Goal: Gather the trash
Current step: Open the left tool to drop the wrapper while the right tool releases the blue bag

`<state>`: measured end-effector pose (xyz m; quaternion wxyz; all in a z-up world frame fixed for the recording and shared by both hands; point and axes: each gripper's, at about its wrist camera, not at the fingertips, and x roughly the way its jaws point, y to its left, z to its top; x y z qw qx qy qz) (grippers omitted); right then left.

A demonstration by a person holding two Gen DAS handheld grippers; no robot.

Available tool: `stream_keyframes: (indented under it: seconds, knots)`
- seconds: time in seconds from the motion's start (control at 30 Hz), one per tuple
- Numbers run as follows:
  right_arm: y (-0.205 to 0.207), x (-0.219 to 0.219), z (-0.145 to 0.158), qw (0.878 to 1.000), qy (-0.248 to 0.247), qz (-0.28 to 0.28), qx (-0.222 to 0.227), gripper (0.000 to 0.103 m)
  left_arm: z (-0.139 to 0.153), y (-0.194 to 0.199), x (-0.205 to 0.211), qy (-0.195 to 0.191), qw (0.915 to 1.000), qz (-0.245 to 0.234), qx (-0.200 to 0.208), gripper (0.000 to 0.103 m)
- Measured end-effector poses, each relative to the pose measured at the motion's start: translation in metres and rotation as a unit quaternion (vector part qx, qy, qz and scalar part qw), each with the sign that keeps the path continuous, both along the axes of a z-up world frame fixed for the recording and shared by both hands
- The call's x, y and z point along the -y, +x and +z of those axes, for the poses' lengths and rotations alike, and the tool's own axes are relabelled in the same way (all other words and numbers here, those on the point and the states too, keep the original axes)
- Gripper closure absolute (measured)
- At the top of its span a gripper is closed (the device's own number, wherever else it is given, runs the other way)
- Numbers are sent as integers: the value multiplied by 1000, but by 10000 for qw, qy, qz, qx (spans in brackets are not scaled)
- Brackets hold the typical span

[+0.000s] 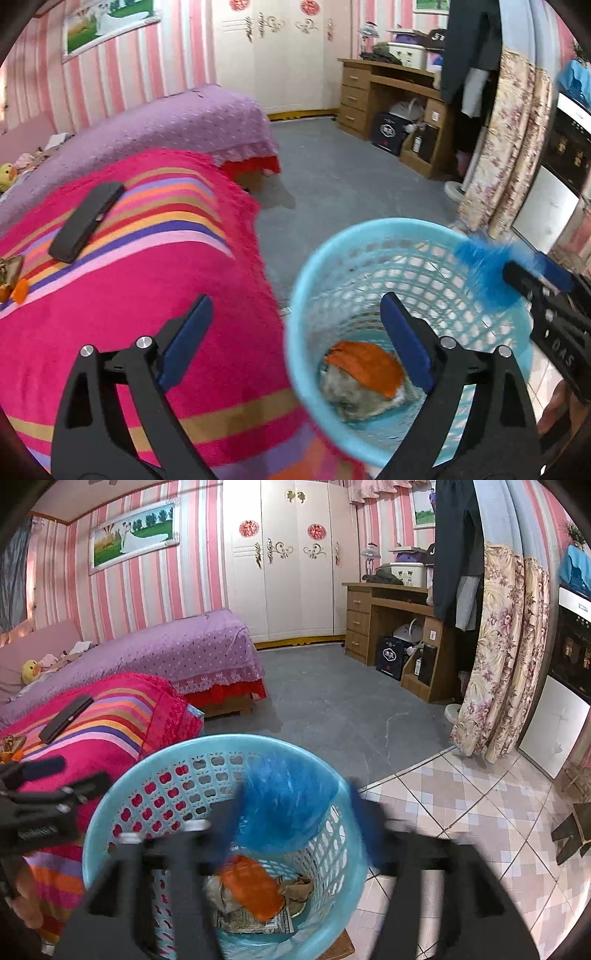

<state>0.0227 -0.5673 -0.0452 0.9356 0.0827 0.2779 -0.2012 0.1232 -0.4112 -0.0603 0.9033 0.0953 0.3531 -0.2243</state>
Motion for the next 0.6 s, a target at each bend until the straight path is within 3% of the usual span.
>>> stream_keyframes:
  seconds: [0.2, 0.6]
  knots:
    - [12, -13, 0, 9995, -92, -172, -232, 8, 8, 8, -38, 18, 9995, 287, 131, 10]
    - [31, -75, 31, 9996, 185, -62, 202, 5, 45, 2, -152, 242, 9934, 855, 731, 6]
